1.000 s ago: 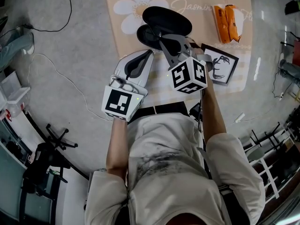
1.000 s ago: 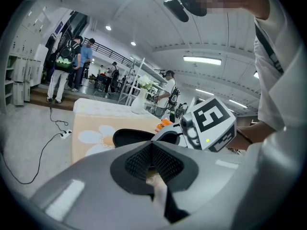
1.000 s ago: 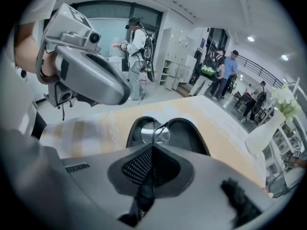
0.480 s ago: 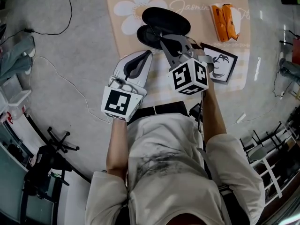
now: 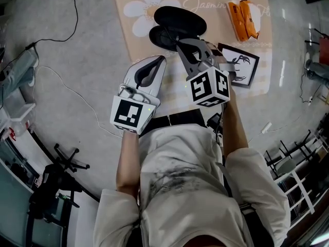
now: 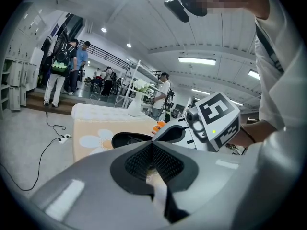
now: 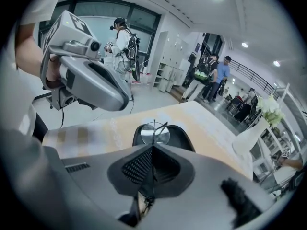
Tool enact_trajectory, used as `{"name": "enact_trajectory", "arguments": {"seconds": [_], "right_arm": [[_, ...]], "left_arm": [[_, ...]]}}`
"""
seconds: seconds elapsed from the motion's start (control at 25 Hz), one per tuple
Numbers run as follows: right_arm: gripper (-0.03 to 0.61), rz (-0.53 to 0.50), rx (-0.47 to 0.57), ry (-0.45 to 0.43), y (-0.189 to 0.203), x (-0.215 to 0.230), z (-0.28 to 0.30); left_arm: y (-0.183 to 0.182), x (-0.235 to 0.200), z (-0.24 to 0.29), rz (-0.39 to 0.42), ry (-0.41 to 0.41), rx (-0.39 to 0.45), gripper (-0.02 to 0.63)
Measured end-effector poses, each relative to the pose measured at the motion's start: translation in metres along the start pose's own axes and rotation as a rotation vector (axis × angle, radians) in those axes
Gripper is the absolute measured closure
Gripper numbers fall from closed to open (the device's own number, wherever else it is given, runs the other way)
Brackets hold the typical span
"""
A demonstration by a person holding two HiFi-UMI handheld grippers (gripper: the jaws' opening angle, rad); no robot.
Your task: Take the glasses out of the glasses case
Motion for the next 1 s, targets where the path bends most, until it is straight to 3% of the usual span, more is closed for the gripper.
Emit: {"name": "enact_trajectory", "arguments": {"seconds": [1.0], "right_arm": [[0.56, 0.021, -0.012, -0.017, 0.0, -0.064, -0.021]], "left_arm": [[0.026, 0.015, -0.029, 0.029, 0.057, -0.026, 0.607]]}}
Point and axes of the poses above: the fingertips, and each gripper's own axes: z forward along the fingers, x to its right, y out of its underside, the point moved 10 cm from there along -z, backward along the fingers, and after that the axes turned 4 degrees about -z, right-handed, at the moved point
